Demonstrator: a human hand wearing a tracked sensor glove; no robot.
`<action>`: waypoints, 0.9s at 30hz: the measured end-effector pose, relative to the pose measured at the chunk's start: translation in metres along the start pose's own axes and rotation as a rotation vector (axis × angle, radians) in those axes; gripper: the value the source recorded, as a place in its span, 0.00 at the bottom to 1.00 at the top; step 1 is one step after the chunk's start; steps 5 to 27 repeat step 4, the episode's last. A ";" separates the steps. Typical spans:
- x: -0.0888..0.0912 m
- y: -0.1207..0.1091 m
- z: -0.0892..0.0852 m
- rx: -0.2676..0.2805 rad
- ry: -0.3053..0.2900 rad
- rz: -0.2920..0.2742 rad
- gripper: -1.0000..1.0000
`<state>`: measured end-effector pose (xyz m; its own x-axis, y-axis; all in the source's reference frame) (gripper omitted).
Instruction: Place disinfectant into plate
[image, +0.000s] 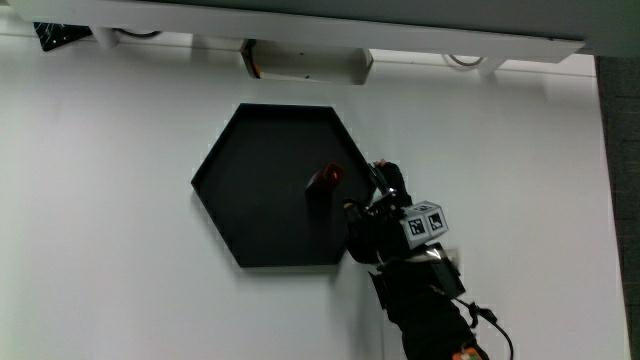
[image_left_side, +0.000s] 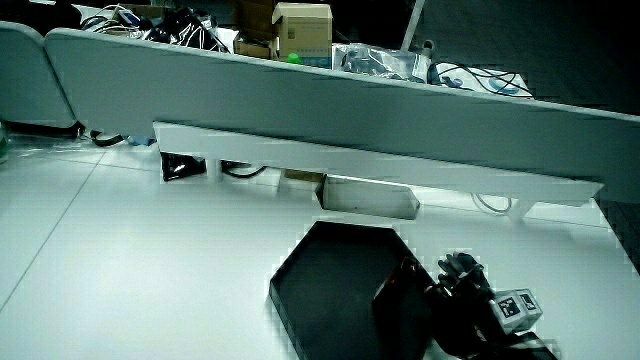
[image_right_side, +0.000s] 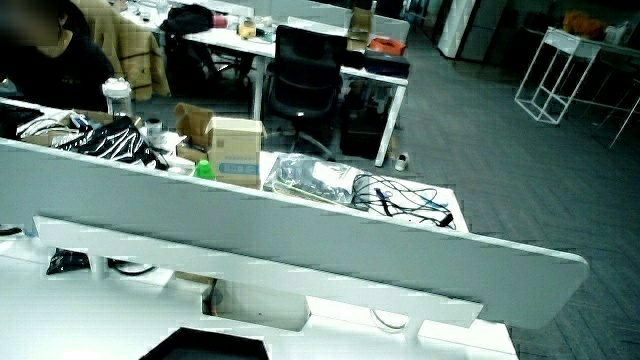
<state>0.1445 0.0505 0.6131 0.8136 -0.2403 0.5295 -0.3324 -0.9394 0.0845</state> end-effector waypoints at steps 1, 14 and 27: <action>0.002 -0.003 0.003 0.011 -0.001 0.002 0.00; 0.002 -0.012 0.011 -0.020 0.029 0.018 0.00; 0.002 -0.012 0.011 -0.020 0.029 0.018 0.00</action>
